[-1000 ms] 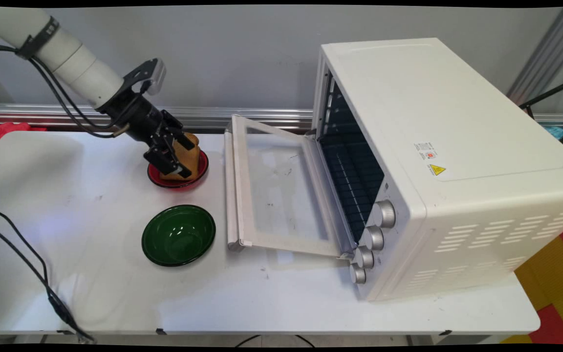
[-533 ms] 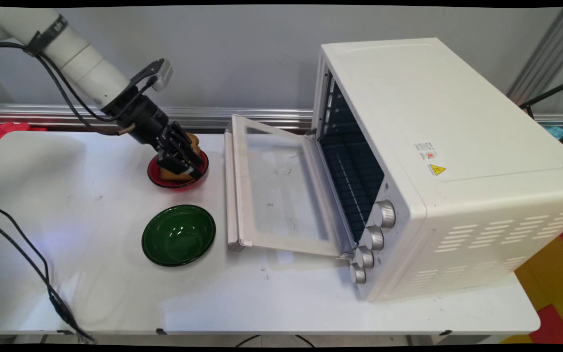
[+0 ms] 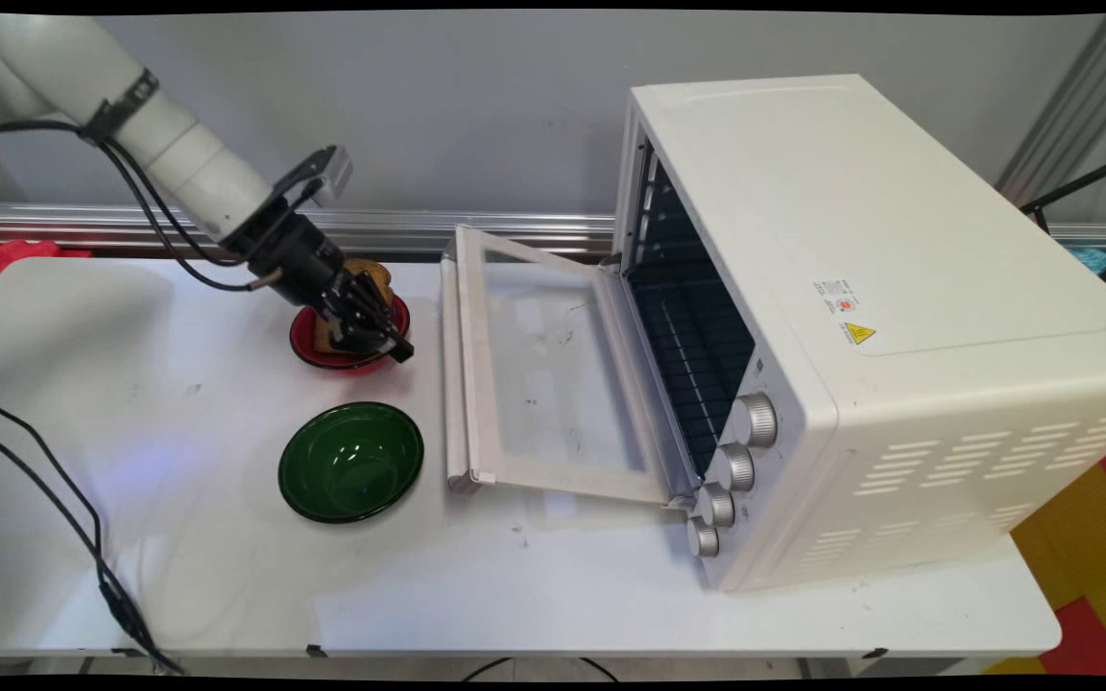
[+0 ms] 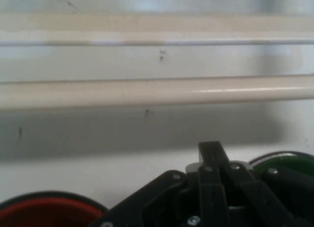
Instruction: Close the oven
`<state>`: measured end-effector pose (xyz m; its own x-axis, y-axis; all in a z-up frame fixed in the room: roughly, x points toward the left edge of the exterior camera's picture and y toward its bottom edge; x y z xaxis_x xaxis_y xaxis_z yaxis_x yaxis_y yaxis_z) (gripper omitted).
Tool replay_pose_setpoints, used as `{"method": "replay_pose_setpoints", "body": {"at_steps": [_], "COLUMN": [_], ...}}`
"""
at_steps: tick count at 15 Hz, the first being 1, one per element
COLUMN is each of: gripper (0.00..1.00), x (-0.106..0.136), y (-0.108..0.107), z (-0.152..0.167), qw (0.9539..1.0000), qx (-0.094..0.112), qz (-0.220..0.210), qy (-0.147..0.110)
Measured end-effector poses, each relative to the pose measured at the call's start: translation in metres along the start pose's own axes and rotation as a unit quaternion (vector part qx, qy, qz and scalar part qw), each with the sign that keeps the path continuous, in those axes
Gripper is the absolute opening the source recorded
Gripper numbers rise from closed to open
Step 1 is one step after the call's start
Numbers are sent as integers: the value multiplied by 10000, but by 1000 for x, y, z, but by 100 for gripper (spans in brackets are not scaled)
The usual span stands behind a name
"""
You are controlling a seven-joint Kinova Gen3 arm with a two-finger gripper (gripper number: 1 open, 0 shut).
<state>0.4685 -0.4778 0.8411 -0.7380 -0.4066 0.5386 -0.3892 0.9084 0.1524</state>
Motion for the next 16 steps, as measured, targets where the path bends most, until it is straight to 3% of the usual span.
{"method": "replay_pose_setpoints", "body": {"at_steps": [9,16], "gripper": [0,0], "x": [-11,16], "y": [-10,-7], "z": [59,57], "qw": [9994,9961], "qx": [23,-30], "qz": [92,126], "qy": [331,871]}}
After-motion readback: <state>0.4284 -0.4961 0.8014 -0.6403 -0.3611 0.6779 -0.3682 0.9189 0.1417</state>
